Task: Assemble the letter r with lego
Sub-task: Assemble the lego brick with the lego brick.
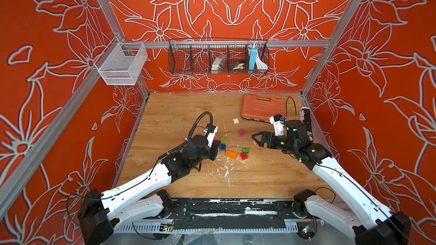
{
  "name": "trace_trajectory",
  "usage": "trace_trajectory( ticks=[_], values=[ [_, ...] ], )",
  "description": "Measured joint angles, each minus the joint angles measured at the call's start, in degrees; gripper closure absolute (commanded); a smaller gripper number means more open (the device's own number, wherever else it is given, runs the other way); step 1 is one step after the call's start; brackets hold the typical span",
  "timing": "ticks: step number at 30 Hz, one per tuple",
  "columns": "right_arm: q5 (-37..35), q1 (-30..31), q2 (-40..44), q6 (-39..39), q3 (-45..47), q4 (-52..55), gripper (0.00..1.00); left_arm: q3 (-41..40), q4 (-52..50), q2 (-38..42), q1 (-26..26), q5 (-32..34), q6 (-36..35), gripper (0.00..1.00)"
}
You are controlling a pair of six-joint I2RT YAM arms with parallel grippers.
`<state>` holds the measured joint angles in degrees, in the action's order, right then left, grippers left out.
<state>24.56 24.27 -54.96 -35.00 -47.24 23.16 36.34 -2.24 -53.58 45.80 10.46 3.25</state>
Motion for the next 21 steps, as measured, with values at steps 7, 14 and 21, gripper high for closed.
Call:
trace_trajectory(
  ticks=[7,14,21],
  values=[
    [9.0,0.0,-3.5,-0.1,-4.2,-1.4,0.05,-4.6,14.4,8.0,-2.4,-11.1,-15.8,1.00],
    [15.5,0.0,-4.1,-1.8,-9.7,-2.8,0.05,-4.9,27.2,9.5,-10.0,-30.9,-22.5,1.00],
    [20.7,0.5,-3.9,-4.5,-12.1,-5.7,0.06,-2.7,41.6,0.8,-17.0,-47.0,-20.3,1.00]
  ],
)
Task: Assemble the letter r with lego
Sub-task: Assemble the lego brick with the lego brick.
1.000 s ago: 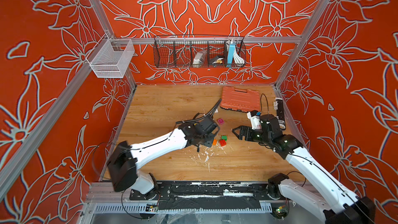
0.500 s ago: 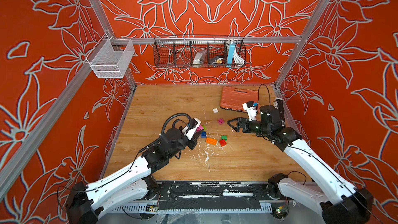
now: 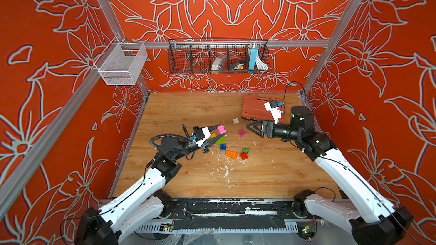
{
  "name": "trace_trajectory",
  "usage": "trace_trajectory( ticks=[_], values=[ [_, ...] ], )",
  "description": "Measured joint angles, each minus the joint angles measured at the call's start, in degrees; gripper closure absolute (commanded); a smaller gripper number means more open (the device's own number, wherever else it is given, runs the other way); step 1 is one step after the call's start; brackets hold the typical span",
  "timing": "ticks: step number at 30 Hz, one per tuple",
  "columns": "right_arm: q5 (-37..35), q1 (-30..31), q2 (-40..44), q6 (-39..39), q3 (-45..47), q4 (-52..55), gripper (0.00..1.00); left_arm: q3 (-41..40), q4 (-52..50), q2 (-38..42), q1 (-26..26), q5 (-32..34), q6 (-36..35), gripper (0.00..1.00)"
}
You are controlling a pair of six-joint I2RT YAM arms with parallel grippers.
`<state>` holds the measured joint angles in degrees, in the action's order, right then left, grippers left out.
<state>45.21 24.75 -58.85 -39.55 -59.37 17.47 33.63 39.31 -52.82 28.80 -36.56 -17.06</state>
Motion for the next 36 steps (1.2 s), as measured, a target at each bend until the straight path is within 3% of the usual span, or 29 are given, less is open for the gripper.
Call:
trace_trajectory(
  ticks=[5,12,19,36],
  values=[
    [2.1,1.0,0.0,-0.2,-4.0,1.3,0.07,7.0,-0.4,-3.4,-0.2,-10.0,-2.5,1.00],
    [1.8,9.5,1.0,1.9,-12.3,2.4,0.07,13.7,-3.8,-3.4,-0.2,-17.5,-7.6,1.00],
    [0.2,15.5,0.3,-1.4,-12.0,-2.7,0.10,13.6,-4.6,-3.6,-0.2,-19.1,-8.6,1.00],
    [2.9,18.7,-4.2,-10.6,-8.6,-13.4,0.27,13.6,-5.0,-6.7,-0.2,-19.9,-9.1,1.00]
  ],
)
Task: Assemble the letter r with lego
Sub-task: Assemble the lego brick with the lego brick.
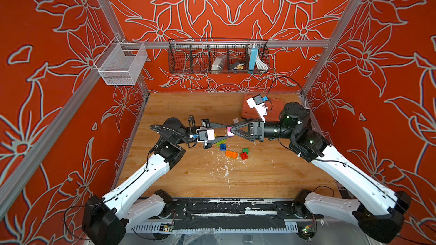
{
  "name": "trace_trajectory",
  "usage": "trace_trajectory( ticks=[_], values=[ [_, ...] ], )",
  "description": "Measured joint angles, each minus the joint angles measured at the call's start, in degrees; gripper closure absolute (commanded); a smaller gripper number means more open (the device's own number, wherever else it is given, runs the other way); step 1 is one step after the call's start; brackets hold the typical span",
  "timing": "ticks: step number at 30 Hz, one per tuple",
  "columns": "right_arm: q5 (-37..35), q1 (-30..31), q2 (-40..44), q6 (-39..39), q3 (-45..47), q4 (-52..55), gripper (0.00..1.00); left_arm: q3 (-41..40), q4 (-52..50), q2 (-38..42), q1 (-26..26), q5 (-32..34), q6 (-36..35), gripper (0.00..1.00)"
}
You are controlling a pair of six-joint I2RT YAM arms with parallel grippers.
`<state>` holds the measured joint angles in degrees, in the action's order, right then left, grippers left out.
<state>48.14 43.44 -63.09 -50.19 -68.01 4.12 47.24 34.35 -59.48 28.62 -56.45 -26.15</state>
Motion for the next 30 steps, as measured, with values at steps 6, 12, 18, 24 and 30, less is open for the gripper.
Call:
trace_trajectory(
  ticks=[6,12,18,24,30],
  values=[
    [0.3,0.0,0.2,-1.7,3.0,-0.5,0.36,0.0,0.0,0.0,0.0,0.0,0.0,1.00],
    [0.0,0.0,0.3,-3.7,4.3,-1.8,0.42,0.0,0.0,0.0,0.0,0.0,0.0,1.00],
    [-1.0,0.0,2.0,-4.5,4.3,-3.1,0.43,0.0,-0.2,0.0,0.0,0.0,0.0,1.00],
    [-1.6,0.0,2.5,-5.0,4.3,-3.3,0.44,0.0,-0.4,0.1,0.0,-0.1,0.0,1.00],
    [-1.6,0.0,2.2,-6.0,4.3,-3.6,0.48,0.0,-0.4,0.1,0.0,-0.2,0.0,1.00]
  ],
)
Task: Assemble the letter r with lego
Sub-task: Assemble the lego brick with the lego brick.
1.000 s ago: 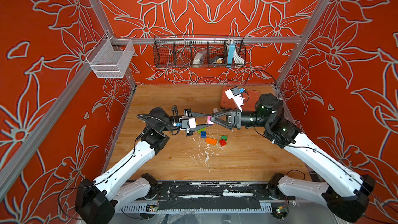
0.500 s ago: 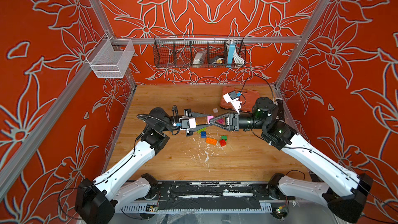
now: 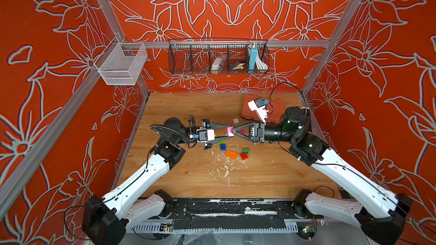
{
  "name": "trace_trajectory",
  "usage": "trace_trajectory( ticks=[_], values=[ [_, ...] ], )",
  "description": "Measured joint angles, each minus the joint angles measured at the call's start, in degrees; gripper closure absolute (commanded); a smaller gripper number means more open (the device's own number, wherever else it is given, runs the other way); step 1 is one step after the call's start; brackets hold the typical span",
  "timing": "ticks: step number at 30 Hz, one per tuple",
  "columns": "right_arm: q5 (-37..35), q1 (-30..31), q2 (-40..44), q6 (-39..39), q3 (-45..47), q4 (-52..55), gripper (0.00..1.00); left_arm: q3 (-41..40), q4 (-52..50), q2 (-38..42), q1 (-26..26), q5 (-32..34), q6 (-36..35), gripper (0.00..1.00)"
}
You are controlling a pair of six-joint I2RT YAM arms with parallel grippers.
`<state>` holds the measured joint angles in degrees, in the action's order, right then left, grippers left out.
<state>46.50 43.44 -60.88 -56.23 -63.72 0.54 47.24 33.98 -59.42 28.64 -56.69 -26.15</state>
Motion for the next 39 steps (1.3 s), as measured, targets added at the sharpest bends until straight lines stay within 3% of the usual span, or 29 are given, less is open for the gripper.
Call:
trace_trajectory(
  ticks=[21,33,34,35,36,37,39],
  values=[
    [0.5,0.1,-1.5,-1.2,0.0,-1.0,0.56,0.0,-0.2,0.0,0.0,0.0,0.0,1.00],
    [0.7,0.2,-1.8,-1.2,0.0,-1.0,0.80,0.0,-0.6,0.2,0.0,-0.1,0.2,1.00],
    [0.7,0.2,-1.8,-1.2,0.0,-1.0,0.83,0.0,-0.7,0.3,0.0,-0.1,0.2,0.91],
    [0.7,0.2,-1.8,-1.2,0.0,-0.9,0.85,0.0,-1.0,0.3,0.0,0.0,0.2,0.65],
    [0.6,0.2,-1.8,-1.0,0.0,-0.9,0.89,0.2,-1.4,0.3,0.0,0.0,0.2,0.23],
    [0.5,0.3,-1.8,-0.6,0.0,-0.7,0.93,0.5,-2.0,0.3,0.0,0.2,0.1,0.02],
    [-0.7,0.6,-1.3,1.0,0.0,0.7,0.99,1.0,-4.2,0.3,0.0,0.6,0.2,0.01]
  ],
)
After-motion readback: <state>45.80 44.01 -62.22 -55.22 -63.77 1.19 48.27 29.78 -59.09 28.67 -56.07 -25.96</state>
